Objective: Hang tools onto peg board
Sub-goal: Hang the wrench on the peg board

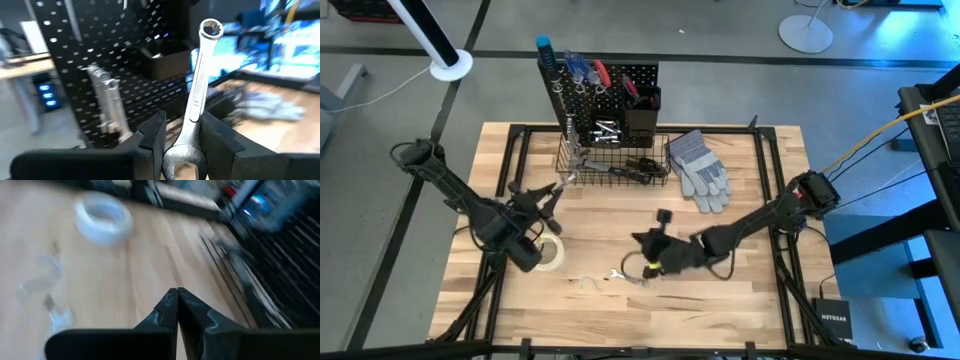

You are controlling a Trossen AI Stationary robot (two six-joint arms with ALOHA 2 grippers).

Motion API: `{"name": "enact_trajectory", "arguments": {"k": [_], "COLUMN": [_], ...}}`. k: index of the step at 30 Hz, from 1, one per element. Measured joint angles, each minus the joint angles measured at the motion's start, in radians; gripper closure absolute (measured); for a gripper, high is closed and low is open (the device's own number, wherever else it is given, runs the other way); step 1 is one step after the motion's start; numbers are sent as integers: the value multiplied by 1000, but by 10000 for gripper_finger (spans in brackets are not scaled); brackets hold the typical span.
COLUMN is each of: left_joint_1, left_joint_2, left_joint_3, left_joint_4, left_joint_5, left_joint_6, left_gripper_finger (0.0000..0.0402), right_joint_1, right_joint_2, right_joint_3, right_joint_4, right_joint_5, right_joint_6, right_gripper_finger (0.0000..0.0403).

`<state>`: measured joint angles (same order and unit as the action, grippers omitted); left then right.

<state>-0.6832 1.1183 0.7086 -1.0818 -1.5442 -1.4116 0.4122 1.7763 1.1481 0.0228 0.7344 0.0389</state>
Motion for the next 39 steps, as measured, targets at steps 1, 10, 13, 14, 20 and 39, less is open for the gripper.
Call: {"name": "enact_trajectory", "arguments": {"k": [1, 10, 13, 14, 20, 39], "left_joint_1": [-21, -92, -71, -61, 6, 65], "left_joint_2": [0, 4, 4, 4, 3, 3], "left_joint_3": [0, 0, 0, 0, 0, 0], "left_joint_4": [0, 79, 156, 183, 349, 574], "left_joint_5": [-10, -28, -28, -29, -28, -30], "left_joint_6": [-25, -30, 86, 127, 383, 744], "left_gripper_finger": [312, 312, 312, 312, 312, 313], "right_joint_1": [-22, -212, -250, -257, -289, -379], "right_joint_2": [0, 28, 74, 89, 182, 323], "right_joint_3": [0, 3, 3, 4, 61, 283], "right_joint_4": [65, 719, 870, 890, 890, 864], "right_joint_5": [-54, -431, -493, -502, -484, -489], "right_joint_6": [-33, -8, 16, 26, 103, 198], "right_gripper_finger": [388, 388, 381, 374, 293, 275]}}
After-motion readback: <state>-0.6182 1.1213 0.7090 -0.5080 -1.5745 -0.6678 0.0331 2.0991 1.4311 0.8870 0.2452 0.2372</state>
